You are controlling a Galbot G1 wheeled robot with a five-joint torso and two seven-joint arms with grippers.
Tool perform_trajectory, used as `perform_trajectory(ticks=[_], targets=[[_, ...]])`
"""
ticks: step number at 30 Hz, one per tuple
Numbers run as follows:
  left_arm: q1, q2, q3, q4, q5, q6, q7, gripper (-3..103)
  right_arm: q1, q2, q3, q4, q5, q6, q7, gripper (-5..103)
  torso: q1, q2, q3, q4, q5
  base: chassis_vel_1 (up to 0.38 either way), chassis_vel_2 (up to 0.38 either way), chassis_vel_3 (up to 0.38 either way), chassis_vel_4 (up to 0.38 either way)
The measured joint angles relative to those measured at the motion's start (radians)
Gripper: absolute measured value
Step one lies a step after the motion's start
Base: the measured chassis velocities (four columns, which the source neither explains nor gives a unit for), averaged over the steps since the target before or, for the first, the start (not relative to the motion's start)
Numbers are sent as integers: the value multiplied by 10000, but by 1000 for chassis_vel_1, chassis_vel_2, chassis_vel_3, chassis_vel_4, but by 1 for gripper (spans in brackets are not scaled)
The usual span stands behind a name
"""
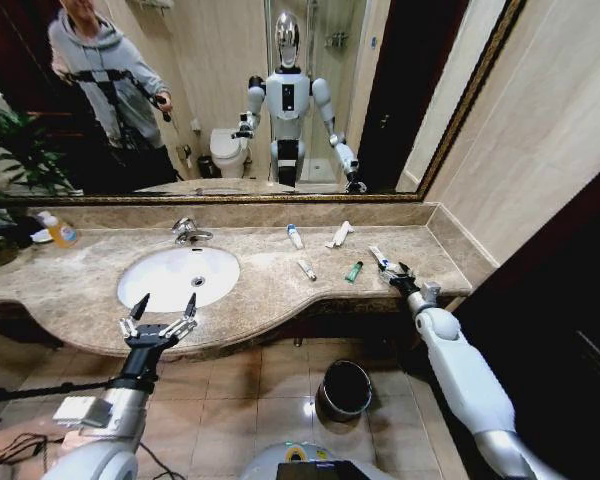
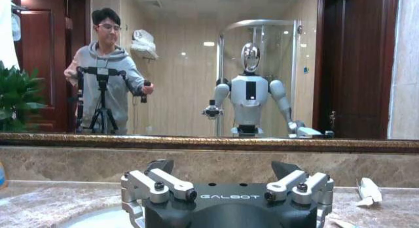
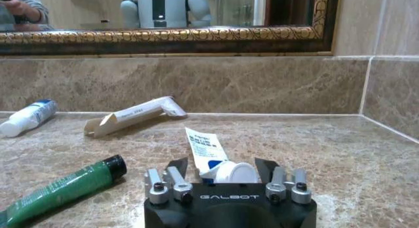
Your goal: Pick up the trash from the sink and place it in the trash bin.
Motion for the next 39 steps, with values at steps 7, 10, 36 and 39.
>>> perform_trajectory(ticks=[7, 10, 36, 39], targets=[[0, 0, 0, 0, 0, 0, 0, 100, -142, 44, 71, 27, -93, -10, -78, 54, 0, 0, 0, 0, 0, 0, 0, 0, 0], [0, 0, 0, 0, 0, 0, 0, 100, -257, 71, 111, 69, -113, -3, -80, 47, -1, 0, 0, -1, 0, 0, 0, 0, 0], [0, 0, 0, 0, -1, 0, 3, 100, -6253, 1146, 1384, 6173, -256, 2050, 1597, 25, -3, 1, -3, -3, 0, 0, 0, 0, 0], [0, 0, 0, -1, 0, 0, 1, 100, -7590, 1855, 1335, 6715, -593, 2675, 1988, 25, -3, 1, -3, -3, -3, 0, 0, 0, 0]])
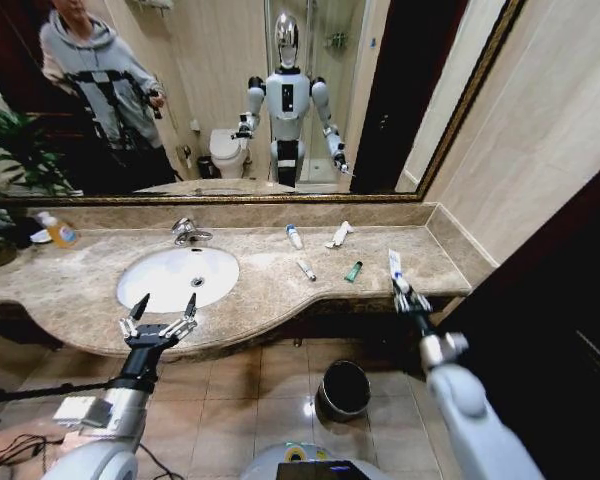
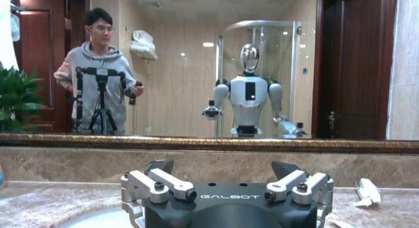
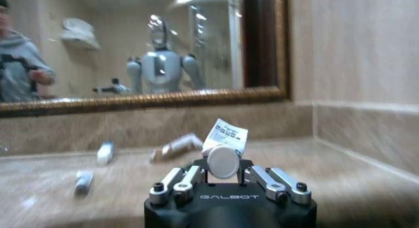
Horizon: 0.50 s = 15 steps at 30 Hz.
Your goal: Pick up the trash from the sink and place it in the trash bin.
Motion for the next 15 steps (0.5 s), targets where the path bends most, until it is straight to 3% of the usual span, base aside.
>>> perform_trajectory(ticks=[3, 7, 10, 15], targets=[[0, 0, 0, 0, 0, 0, 0, 100, -804, 364, -121, 74, -248, 487, 138, 25, 1, 0, 0, 0, 0, 0, 0, 0, 0], [0, 0, 0, 0, 0, 0, -1, 100, -1959, 808, -452, -755, -829, 1729, 209, 25, 0, 0, 0, 0, 2, 0, 0, 0, 0], [0, 0, 0, 0, 0, 0, -1, 100, -1947, 819, -582, -1714, -1109, 2008, 179, 25, 0, 0, 1, 0, 3, 0, 0, 0, 0], [1, 0, 0, 1, 0, 0, -1, 100, -1255, 720, -874, -3500, -1463, 1678, 135, 25, 2, 0, 2, 1, 3, 0, 0, 0, 0]])
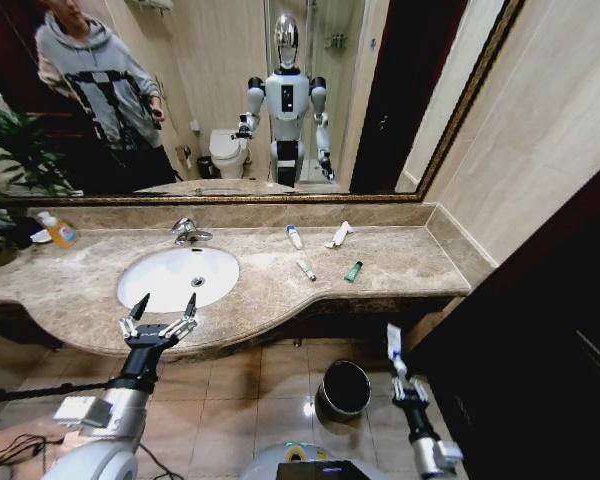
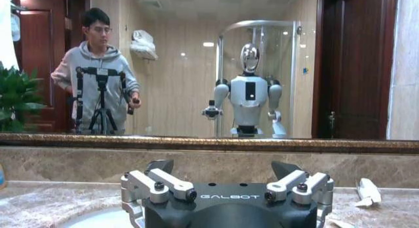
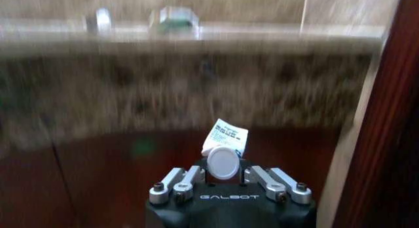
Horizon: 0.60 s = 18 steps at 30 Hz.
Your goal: Pick up the trash from the sink and place it in the trash bin.
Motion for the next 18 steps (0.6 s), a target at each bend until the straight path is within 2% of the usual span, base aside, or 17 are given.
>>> perform_trajectory(ticks=[2, 3, 5, 6, 10, 11, 13, 14, 16, 18], targets=[[0, 0, -1, -1, 0, 0, 0, 100, 753, -1, -155, -1239, -625, -227, -181, 25, 0, -1, 0, 2, 2, 0, 0, 0, 0], [0, 0, -1, -1, 0, 0, 0, 100, 753, -1, -155, -1239, -625, -227, -181, 25, 0, -1, 0, 2, 2, 0, 0, 0, 0], [0, 0, 0, 0, 0, 0, -1, 100, 1479, -4, -261, -2383, -1408, -566, -526, 25, 1, -2, 1, 2, -1, 0, 0, 0, 0], [0, 0, 0, 0, 0, 0, -1, 100, 1479, -4, -261, -2383, -1408, -566, -526, 25, 1, -2, 1, 2, -1, 0, 0, 0, 0], [-1, 0, -1, 0, 0, 0, -1, 100, 2742, 145, -592, -4549, -2654, -799, -652, 25, 1, -2, 1, 3, 1, 0, 0, 0, 0], [-1, 0, -1, 0, 0, 0, -1, 100, 2742, 145, -592, -4549, -2654, -799, -652, 25, 1, -2, 1, 3, 1, 0, 0, 0, 0], [0, 0, 0, -1, 0, 0, 0, 100, 3478, 414, -543, -6005, -3548, -796, -686, 25, 1, -2, 1, 1, 2, 0, 0, 0, 0], [0, 0, 0, -1, 0, 0, 0, 100, 3478, 414, -543, -6005, -3548, -796, -686, 25, 1, -2, 1, 1, 2, 0, 0, 0, 0], [0, 0, -1, 0, 0, 0, 0, 100, 4258, 604, -467, -7447, -3992, -805, -770, 25, 2, -2, 2, 1, 0, 0, 0, 0, 0], [0, 0, -1, -1, 0, 0, 0, 100, 4571, 664, -458, -7942, -4125, -805, -807, 25, 1, -2, 1, 2, -1, 0, 0, 0, 0]])
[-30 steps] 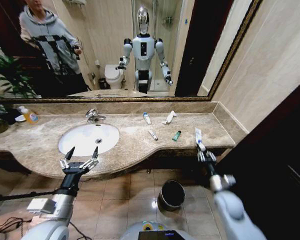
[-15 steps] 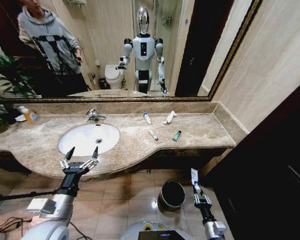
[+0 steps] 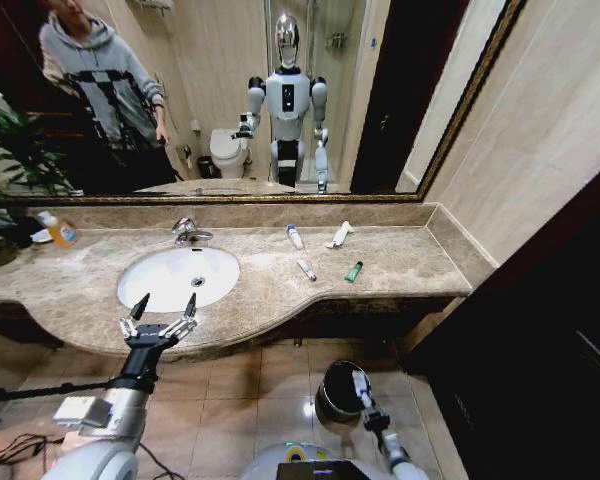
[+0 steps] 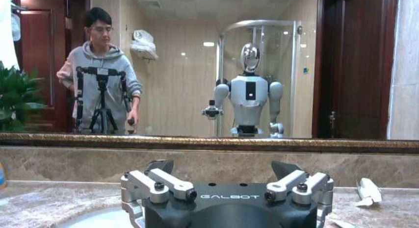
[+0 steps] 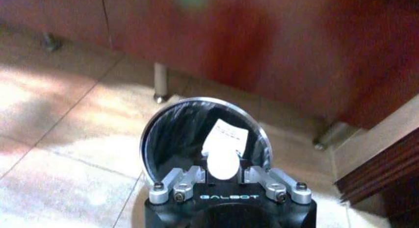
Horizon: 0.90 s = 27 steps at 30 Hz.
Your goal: Pick up the trash from the sink and place it in the trash bin.
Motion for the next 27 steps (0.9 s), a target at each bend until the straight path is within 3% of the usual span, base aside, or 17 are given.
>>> perform_trajectory(ticks=[9, 14, 16, 17, 19, 20, 22, 25, 27], targets=[[0, 0, 1, 0, 0, 0, 0, 100, 1506, 306, 218, -2166, -667, 170, -166, 22, 0, 0, 1, 1, 0, 0, 0, 0, 0], [0, 0, 1, 0, 0, 0, 0, 100, 1524, 253, 196, -2042, -511, 113, -280, 42, 0, 0, 0, -1, 0, 0, 0, 0, 0], [0, 0, 1, 0, 0, 0, 0, 100, 1487, 230, 192, -1965, -502, 105, -304, 42, -1, 0, 0, -1, -1, 0, 0, 0, 0], [0, 0, 1, 0, 0, 0, 0, 100, 1439, 217, 191, -1883, -490, 105, -311, 52, -1, 0, 0, -1, -1, 0, 0, 0, 0], [0, 0, 1, 0, 0, 0, 0, 100, 1369, 207, 191, -1759, -451, 105, -348, 52, -1, 0, 0, -1, 1, 0, 0, 0, 0], [0, 0, 1, 0, 0, 0, 0, 100, 1252, 189, 191, -1540, -340, 93, -432, 63, -1, 0, 0, -1, 0, 0, 0, 0, 0], [0, 0, 1, 0, 0, 0, -1, 100, 1179, 177, 190, -1413, -269, 81, -463, 63, -1, 0, 0, -1, 0, 0, 0, 0, 0], [0, 0, 1, 0, 0, 0, 0, 100, 768, 81, 172, -727, 122, -6, -662, 80, -1, 0, 0, -2, 1, 0, 0, 0, 0], [0, 0, 0, 0, 0, 0, 0, 100, 642, 53, 172, -468, 312, -61, -730, 85, -2, 0, 0, -1, 1, 0, 0, 0, 0]])
